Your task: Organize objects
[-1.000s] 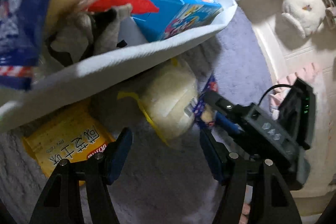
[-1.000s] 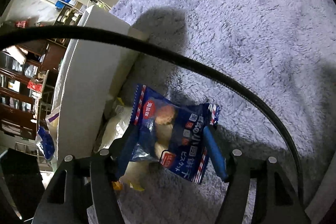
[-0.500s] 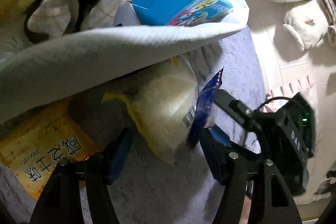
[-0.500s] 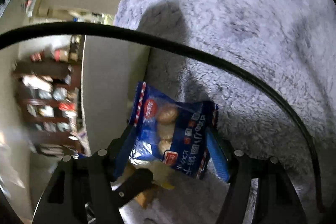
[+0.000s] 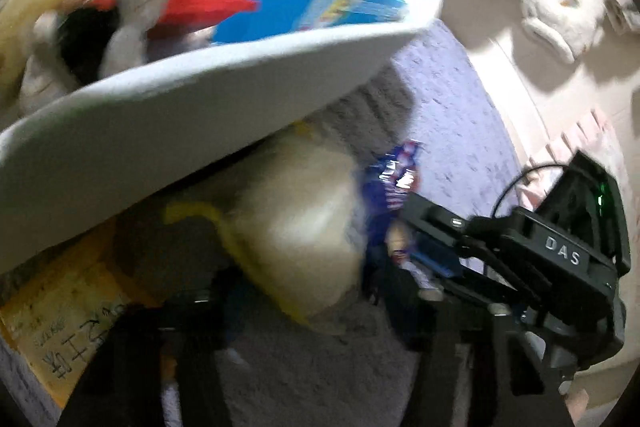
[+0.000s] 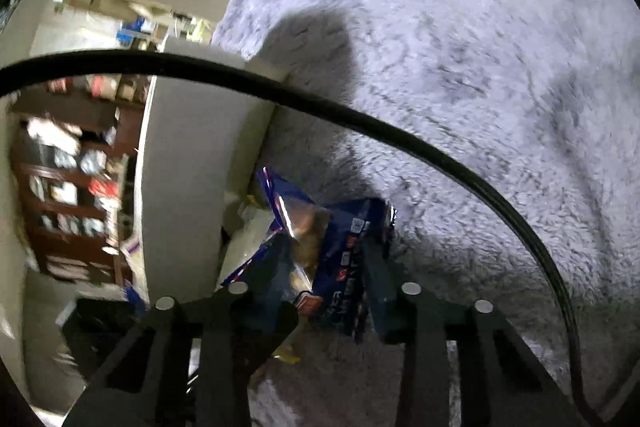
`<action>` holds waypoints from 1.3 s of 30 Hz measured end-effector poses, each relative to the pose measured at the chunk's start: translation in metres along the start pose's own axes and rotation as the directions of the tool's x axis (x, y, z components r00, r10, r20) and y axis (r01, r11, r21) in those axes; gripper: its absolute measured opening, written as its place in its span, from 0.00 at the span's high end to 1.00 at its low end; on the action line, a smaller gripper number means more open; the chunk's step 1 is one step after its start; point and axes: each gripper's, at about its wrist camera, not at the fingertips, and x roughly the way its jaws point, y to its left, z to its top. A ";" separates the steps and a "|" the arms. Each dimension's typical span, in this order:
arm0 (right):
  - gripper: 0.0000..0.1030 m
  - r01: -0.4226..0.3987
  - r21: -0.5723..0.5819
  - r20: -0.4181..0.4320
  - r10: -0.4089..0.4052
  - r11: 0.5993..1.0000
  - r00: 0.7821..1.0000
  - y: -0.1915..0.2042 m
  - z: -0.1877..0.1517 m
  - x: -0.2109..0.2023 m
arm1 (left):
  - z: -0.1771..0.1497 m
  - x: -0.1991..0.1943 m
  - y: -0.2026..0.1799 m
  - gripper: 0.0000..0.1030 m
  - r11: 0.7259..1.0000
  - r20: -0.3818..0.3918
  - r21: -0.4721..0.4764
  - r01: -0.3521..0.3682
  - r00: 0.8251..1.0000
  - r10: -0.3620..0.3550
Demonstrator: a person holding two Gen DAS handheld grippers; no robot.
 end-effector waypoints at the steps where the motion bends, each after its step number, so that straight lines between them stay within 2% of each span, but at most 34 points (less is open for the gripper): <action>1: 0.70 -0.011 0.011 0.000 0.011 1.000 1.000 -0.002 0.001 -0.001 | 0.008 0.005 0.003 0.56 0.999 0.000 -0.025 0.032 0.999 -0.032; 4: 0.72 -0.032 0.023 0.003 0.032 0.999 0.999 -0.001 0.001 -0.004 | 0.012 0.011 -0.001 0.58 0.997 0.003 -0.056 0.062 0.998 -0.062; 9: 0.77 -0.043 -0.023 0.029 0.043 0.999 0.999 0.006 0.001 -0.019 | 0.016 0.007 -0.007 0.60 0.989 0.017 -0.081 0.121 0.993 -0.120; 16: 0.79 -0.096 -0.061 0.089 0.101 0.993 0.991 0.025 0.007 -0.052 | 0.019 -0.032 -0.025 0.63 0.974 0.107 -0.015 0.227 0.969 -0.224; 20: 0.80 -0.104 -0.123 0.147 0.121 0.987 0.982 0.052 0.000 -0.071 | 0.017 -0.059 -0.032 0.63 0.972 0.169 0.047 0.230 0.957 -0.234; 24: 0.80 -0.129 -0.204 0.189 0.168 0.970 0.967 0.082 -0.010 -0.082 | 0.018 -0.088 -0.033 0.64 0.969 0.242 0.081 0.232 0.939 -0.245; 27: 0.81 -0.194 -0.256 0.186 0.246 0.947 0.951 0.103 -0.015 -0.083 | 0.022 -0.101 -0.036 0.66 0.973 0.292 0.089 0.212 0.928 -0.229; 30: 0.81 -0.198 -0.334 0.181 0.268 0.922 0.946 0.122 -0.022 -0.082 | 0.025 -0.118 -0.027 0.67 0.979 0.339 0.078 0.190 0.918 -0.205; 32: 0.81 -0.194 -0.373 0.190 0.279 0.907 0.941 0.132 -0.025 -0.081 | 0.032 -0.124 -0.024 0.69 0.978 0.368 0.057 0.200 0.906 -0.207; 35: 0.81 -0.235 -0.427 0.166 0.331 0.873 0.929 0.160 -0.033 -0.072 | 0.036 -0.139 -0.007 0.70 0.977 0.417 0.028 0.211 0.886 -0.204; 39: 0.81 -0.261 -0.508 0.140 0.378 0.821 0.915 0.204 -0.045 -0.059 | 0.038 -0.165 0.018 0.71 0.974 0.509 -0.004 0.227 0.839 -0.193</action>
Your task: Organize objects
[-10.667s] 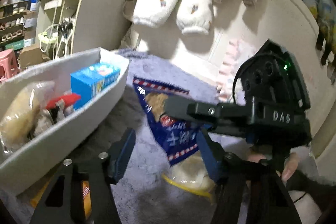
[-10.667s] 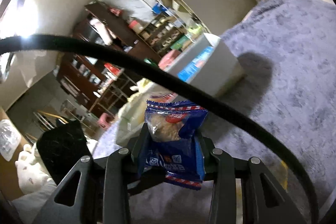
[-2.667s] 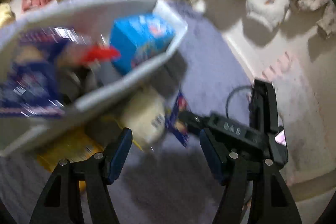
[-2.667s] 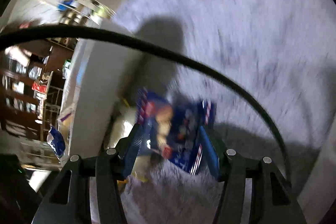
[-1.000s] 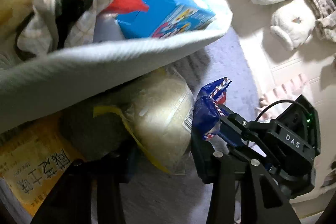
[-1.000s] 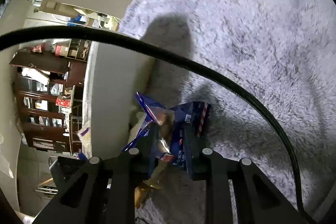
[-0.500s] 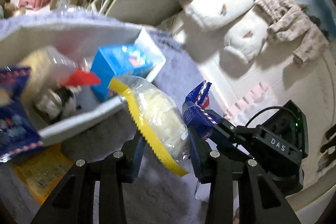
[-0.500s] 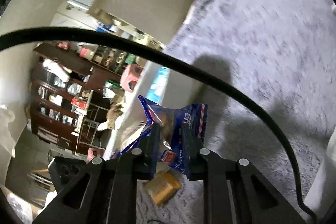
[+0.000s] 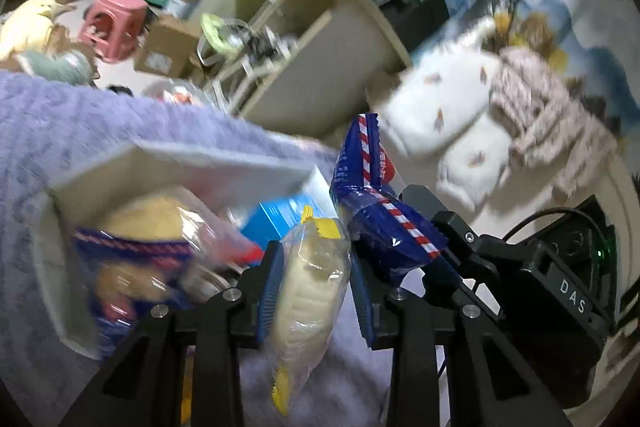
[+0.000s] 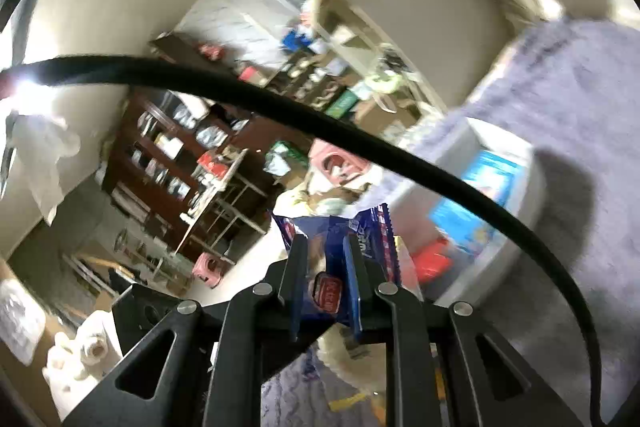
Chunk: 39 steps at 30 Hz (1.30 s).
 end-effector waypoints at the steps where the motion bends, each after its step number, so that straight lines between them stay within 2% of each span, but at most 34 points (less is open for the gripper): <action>1: 0.81 -0.010 -0.014 -0.001 0.010 1.000 1.000 0.007 0.000 0.006 | 0.005 -0.009 0.007 0.71 1.000 0.037 -0.011 0.005 0.999 -0.005; 3: 0.81 -0.051 -0.040 -0.002 0.051 0.998 0.999 0.021 0.001 0.018 | 0.011 -0.021 0.018 0.70 1.000 0.096 -0.028 0.005 0.995 -0.002; 5: 0.82 -0.091 -0.046 -0.009 0.090 0.995 0.996 0.026 0.000 0.031 | 0.016 -0.026 0.032 0.70 0.999 0.152 -0.045 -0.029 0.988 0.036; 6: 0.82 -0.103 -0.035 -0.006 0.103 0.994 0.995 0.023 -0.002 0.038 | 0.018 -0.025 0.039 0.68 0.996 0.159 -0.054 -0.069 0.984 0.077; 7: 0.81 -0.091 -0.025 0.002 0.091 0.996 0.996 0.019 -0.004 0.044 | 0.019 -0.020 0.047 0.64 0.987 0.141 -0.074 -0.140 0.979 0.150; 9: 0.76 0.038 -0.008 0.034 -0.038 0.999 0.999 0.002 -0.013 0.049 | 0.020 -0.013 0.059 0.61 0.965 0.097 -0.115 -0.236 0.964 0.247; 11: 0.74 0.111 0.030 0.047 -0.112 0.993 0.993 -0.019 -0.018 0.047 | 0.022 -0.009 0.066 0.60 0.951 0.075 -0.143 -0.274 0.955 0.286; 14: 0.71 0.126 0.159 0.043 -0.135 0.979 0.990 -0.056 -0.014 0.036 | 0.024 -0.012 0.060 0.54 0.948 0.091 -0.115 -0.298 0.947 0.308; 16: 0.69 0.146 0.217 0.072 -0.165 0.965 0.984 -0.076 -0.007 0.023 | 0.025 -0.014 0.049 0.46 0.945 0.111 -0.068 -0.321 0.939 0.327; 18: 0.64 0.221 0.240 0.119 -0.254 0.945 0.960 -0.089 0.000 0.005 | 0.026 -0.014 0.040 0.43 0.931 0.112 -0.029 -0.365 0.924 0.366; 21: 0.50 0.367 0.268 0.153 -0.415 0.891 0.897 -0.108 0.005 -0.011 | 0.029 -0.018 0.034 0.43 0.899 0.107 -0.002 -0.439 0.893 0.436; 22: 0.50 0.368 0.293 0.138 -0.420 0.882 0.897 -0.118 0.004 -0.011 | 0.031 -0.022 0.035 0.43 0.888 0.102 -0.005 -0.460 0.883 0.458; 24: 0.50 0.311 0.354 0.069 -0.356 0.882 0.932 -0.132 0.000 -0.001 | 0.034 -0.028 0.040 0.43 0.875 0.089 -0.020 -0.484 0.870 0.484; 25: 0.51 0.294 0.371 0.025 -0.327 0.881 0.945 -0.137 -0.003 0.008 | 0.036 -0.033 0.045 0.43 0.870 0.081 -0.038 -0.492 0.866 0.493; 27: 0.52 0.283 0.359 -0.060 -0.281 0.889 0.958 -0.132 -0.009 0.028 | 0.039 -0.041 0.054 0.43 0.875 0.074 -0.068 -0.478 0.873 0.483; 28: 0.52 0.293 0.338 -0.086 -0.281 0.894 0.956 -0.129 -0.011 0.035 | 0.040 -0.045 0.059 0.43 0.878 0.066 -0.078 -0.473 0.876 0.478; 29: 0.52 0.318 0.305 -0.111 -0.298 0.898 0.948 -0.124 -0.013 0.042 | 0.040 -0.046 0.062 0.43 0.870 0.053 -0.078 -0.487 0.869 0.492; 30: 0.53 0.370 0.249 -0.144 -0.344 0.895 0.928 -0.118 -0.015 0.050 | 0.041 -0.043 0.065 0.43 0.852 0.036 -0.066 -0.519 0.852 0.522; 31: 0.58 0.405 0.212 -0.159 -0.377 0.890 0.912 -0.118 -0.017 0.055 | 0.040 -0.037 0.069 0.43 0.827 0.012 -0.047 -0.561 0.827 0.562; 32: 0.60 0.424 0.190 -0.159 -0.398 0.886 0.903 -0.116 -0.018 0.057 | 0.038 -0.031 0.074 0.43 0.810 -0.012 -0.036 -0.586 0.810 0.586; 33: 0.65 0.416 0.185 -0.146 -0.393 0.890 0.908 -0.116 -0.019 0.056 | 0.037 -0.022 0.080 0.43 0.799 -0.047 -0.026 -0.601 0.799 0.599; 34: 0.70 0.408 0.190 -0.141 -0.387 0.893 0.911 -0.118 -0.020 0.054 | 0.034 -0.011 0.088 0.45 0.803 -0.097 -0.018 -0.595 0.801 0.591; 36: 0.79 0.418 0.209 -0.139 -0.396 0.884 0.908 -0.121 -0.022 0.050 | 0.031 0.001 0.096 0.47 0.817 -0.146 -0.019 -0.576 0.811 0.567; 39: 0.86 0.445 0.197 -0.115 -0.430 0.874 0.896 -0.109 -0.025 0.042 | 0.020 0.026 0.103 0.64 0.854 -0.252 -0.001 -0.520 0.827 0.503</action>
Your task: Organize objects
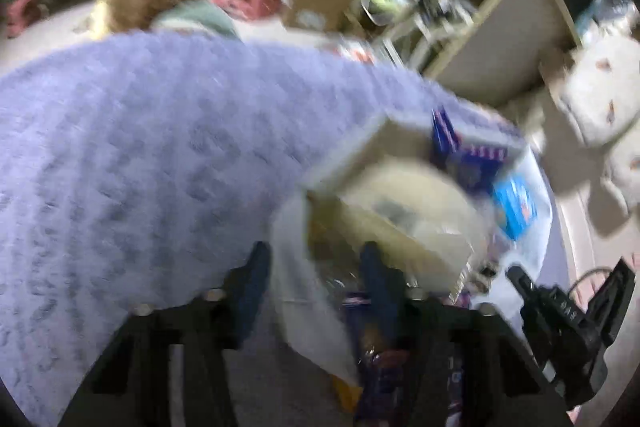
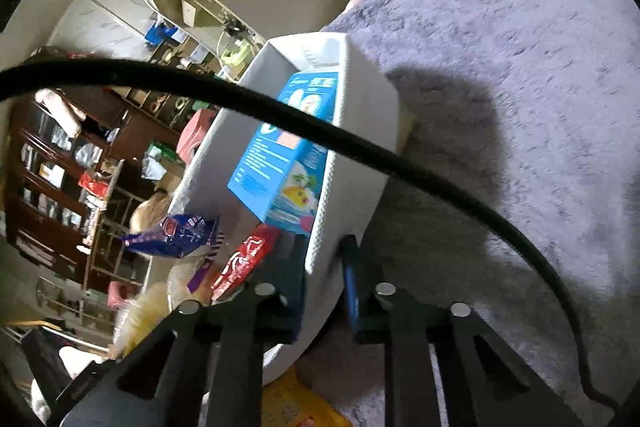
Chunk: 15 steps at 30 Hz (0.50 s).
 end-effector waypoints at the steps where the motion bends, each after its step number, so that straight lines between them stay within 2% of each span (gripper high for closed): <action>1: 0.86 0.004 -0.006 0.005 -0.004 1.000 1.000 -0.001 -0.003 -0.005 | -0.003 0.006 -0.006 0.64 1.000 -0.009 0.024 -0.016 1.000 0.017; 2: 0.86 0.007 -0.007 0.007 -0.007 1.000 1.000 -0.002 -0.005 -0.007 | -0.005 0.009 -0.013 0.65 0.998 -0.012 0.057 -0.037 0.999 0.038; 7: 0.86 0.061 -0.002 0.007 -0.061 0.998 0.998 -0.020 -0.008 -0.038 | -0.023 0.017 -0.048 0.65 0.984 -0.083 0.175 0.036 0.996 -0.022; 12: 0.87 0.105 0.035 0.035 -0.106 0.994 0.994 -0.050 -0.002 -0.064 | -0.042 0.019 -0.079 0.64 0.965 -0.144 0.244 0.099 0.987 -0.065; 15: 0.87 0.123 0.031 0.062 -0.125 0.992 0.990 -0.056 0.006 -0.068 | -0.050 0.015 -0.091 0.60 0.956 -0.157 0.277 0.093 0.986 -0.050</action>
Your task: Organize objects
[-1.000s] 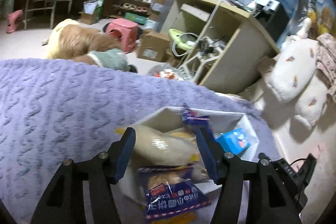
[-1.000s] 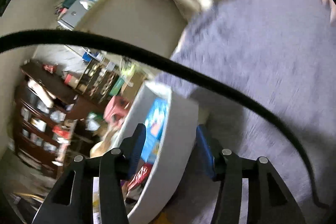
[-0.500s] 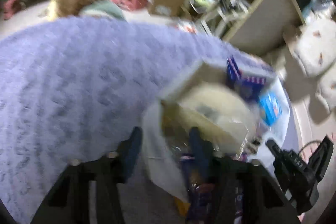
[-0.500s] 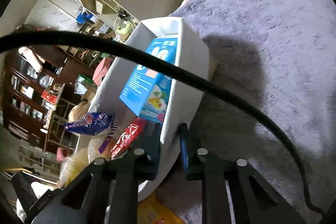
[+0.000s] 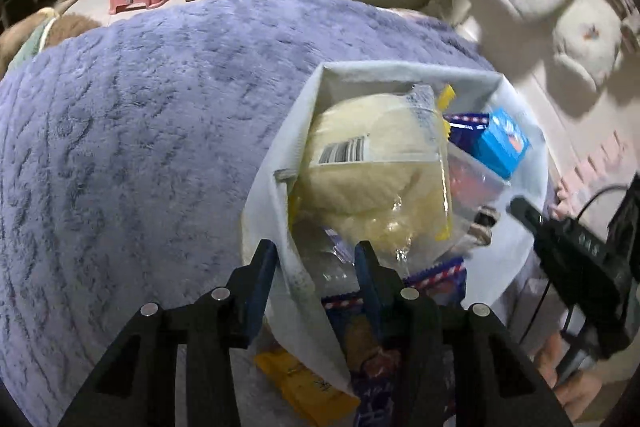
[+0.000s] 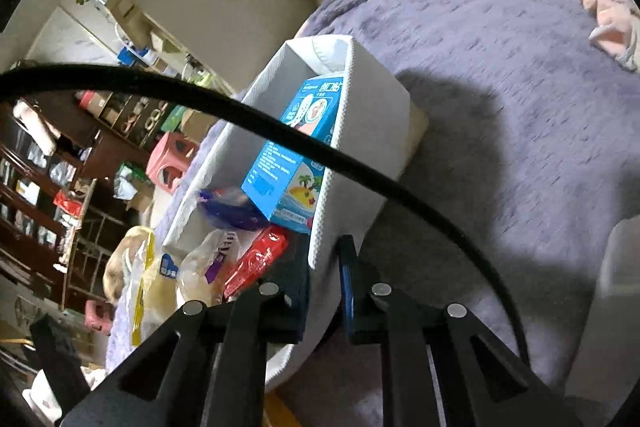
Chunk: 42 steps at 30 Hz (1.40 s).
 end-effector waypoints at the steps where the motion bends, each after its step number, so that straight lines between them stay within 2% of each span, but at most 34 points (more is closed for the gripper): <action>1: 0.86 0.003 -0.017 0.000 -0.003 1.000 1.000 0.003 0.002 0.001 | -0.002 -0.002 -0.001 0.57 1.000 -0.006 -0.001 -0.002 1.000 0.002; 3: 0.83 -0.005 -0.038 0.002 0.006 0.999 1.000 0.004 0.004 0.002 | 0.001 -0.005 0.001 0.54 1.000 -0.008 -0.019 -0.009 1.000 0.009; 5: 0.78 -0.004 -0.053 -0.010 0.004 0.999 1.000 0.005 0.007 0.006 | 0.002 -0.011 0.003 0.54 0.999 0.003 -0.018 -0.050 0.999 0.050; 7: 0.75 0.040 -0.060 -0.015 -0.041 0.997 0.999 0.008 0.008 0.004 | 0.004 -0.030 0.006 0.54 0.998 0.065 -0.015 -0.068 0.996 0.069; 9: 0.74 0.075 -0.087 0.023 -0.073 0.993 0.997 0.016 0.008 -0.008 | 0.004 -0.055 0.006 0.54 0.997 0.147 -0.016 -0.074 0.986 0.076; 10: 0.74 0.089 -0.113 0.048 -0.084 0.990 0.995 0.021 0.007 -0.017 | 0.002 -0.070 0.004 0.54 0.997 0.207 -0.004 -0.076 0.975 0.075; 11: 0.74 0.099 -0.146 0.072 -0.090 0.984 0.993 0.028 0.007 -0.026 | -0.002 -0.092 0.001 0.54 0.996 0.291 0.016 -0.083 0.954 0.075; 12: 0.74 0.102 -0.196 0.102 -0.083 0.975 0.991 0.037 0.005 -0.042 | -0.004 -0.102 0.000 0.54 0.996 0.334 0.023 -0.086 0.940 0.074; 14: 0.64 0.087 -0.268 0.118 -0.057 0.960 0.991 0.049 -0.002 -0.062 | -0.018 -0.131 -0.005 0.54 0.997 0.458 0.054 -0.046 0.889 0.017; 15: 0.56 0.037 -0.330 0.099 -0.005 0.943 0.995 0.055 -0.010 -0.071 | -0.027 -0.139 -0.006 0.54 0.996 0.488 0.083 -0.017 0.873 -0.026; 16: 0.51 -0.011 -0.372 0.071 0.041 0.928 0.997 0.059 -0.019 -0.075 | -0.036 -0.143 -0.007 0.58 0.992 0.481 0.123 -0.003 0.875 -0.057; 17: 0.49 -0.059 -0.410 0.024 0.076 0.910 0.997 0.062 -0.030 -0.075 | -0.039 -0.144 -0.007 0.62 0.991 0.469 0.134 -0.002 0.881 -0.062; 19: 0.49 -0.172 -0.450 -0.136 0.123 0.877 0.983 0.070 -0.054 -0.060 | -0.041 -0.149 -0.003 0.65 0.992 0.477 0.126 -0.023 0.878 -0.040; 20: 0.49 -0.243 -0.443 -0.228 0.154 0.863 0.962 0.074 -0.064 -0.049 | -0.040 -0.150 -0.001 0.65 0.992 0.486 0.115 -0.042 0.874 -0.019; 21: 0.50 -0.340 -0.424 -0.359 0.189 0.839 0.914 0.081 -0.078 -0.032 | -0.038 -0.148 0.002 0.65 0.993 0.488 0.099 -0.068 0.873 0.011; 22: 0.51 -0.384 -0.418 -0.421 0.199 0.824 0.885 0.087 -0.087 -0.022 | -0.036 -0.146 0.007 0.65 0.993 0.480 0.065 -0.098 0.876 0.056; 23: 0.52 -0.412 -0.427 -0.471 0.191 0.805 0.861 0.093 -0.097 -0.011 | -0.034 -0.143 0.009 0.65 0.993 0.473 0.033 -0.115 0.877 0.086; 24: 0.53 -0.393 -0.466 -0.487 0.141 0.793 0.862 0.099 -0.108 -0.001 | -0.032 -0.138 0.013 0.65 0.991 0.461 0.000 -0.131 0.880 0.116; 27: 0.53 -0.252 -0.612 -0.438 -0.056 0.750 0.897 0.110 -0.129 0.021 | -0.023 -0.120 0.027 0.65 0.987 0.394 -0.087 -0.135 0.905 0.158; 29: 0.52 -0.241 -0.636 -0.459 -0.108 0.733 0.882 0.111 -0.139 0.034 | -0.021 -0.111 0.040 0.65 0.986 0.358 -0.131 -0.101 0.923 0.142; 30: 0.51 -0.235 -0.657 -0.454 -0.127 0.716 0.882 0.113 -0.145 0.041 | -0.021 -0.108 0.045 0.65 0.985 0.343 -0.146 -0.090 0.930 0.135; 31: 0.48 -0.224 -0.675 -0.424 -0.122 0.703 0.897 0.115 -0.148 0.041 | -0.019 -0.105 0.048 0.65 0.984 0.328 -0.160 -0.082 0.935 0.131; 32: 0.46 -0.221 -0.685 -0.401 -0.106 0.694 0.910 0.119 -0.149 0.042 | -0.019 -0.104 0.051 0.65 0.983 0.322 -0.165 -0.081 0.937 0.131; 34: 0.28 -0.240 -0.684 -0.394 -0.072 0.689 0.916 0.123 -0.155 0.045 | -0.021 -0.104 0.055 0.65 0.981 0.322 -0.172 -0.090 0.936 0.143; 35: 0.26 -0.249 -0.698 -0.392 -0.067 0.672 0.918 0.125 -0.158 0.045 | -0.021 -0.105 0.055 0.65 0.980 0.323 -0.176 -0.094 0.935 0.148; 36: 0.27 -0.238 -0.744 -0.377 -0.098 0.625 0.921 0.129 -0.164 0.045 | -0.021 -0.105 0.055 0.65 0.980 0.325 -0.175 -0.095 0.934 0.149; 38: 0.27 -0.207 -0.801 -0.350 -0.159 0.562 0.923 0.134 -0.171 0.045 | -0.021 -0.105 0.054 0.65 0.982 0.329 -0.169 -0.087 0.934 0.140; 40: 0.28 -0.140 -0.830 -0.305 -0.228 0.540 0.925 0.133 -0.171 0.048 | -0.020 -0.105 0.053 0.63 0.984 0.328 -0.163 -0.078 0.936 0.128; 42: 0.28 -0.116 -0.840 -0.299 -0.273 0.530 0.914 0.129 -0.168 0.051 | -0.019 -0.104 0.051 0.63 0.985 0.323 -0.154 -0.079 0.938 0.125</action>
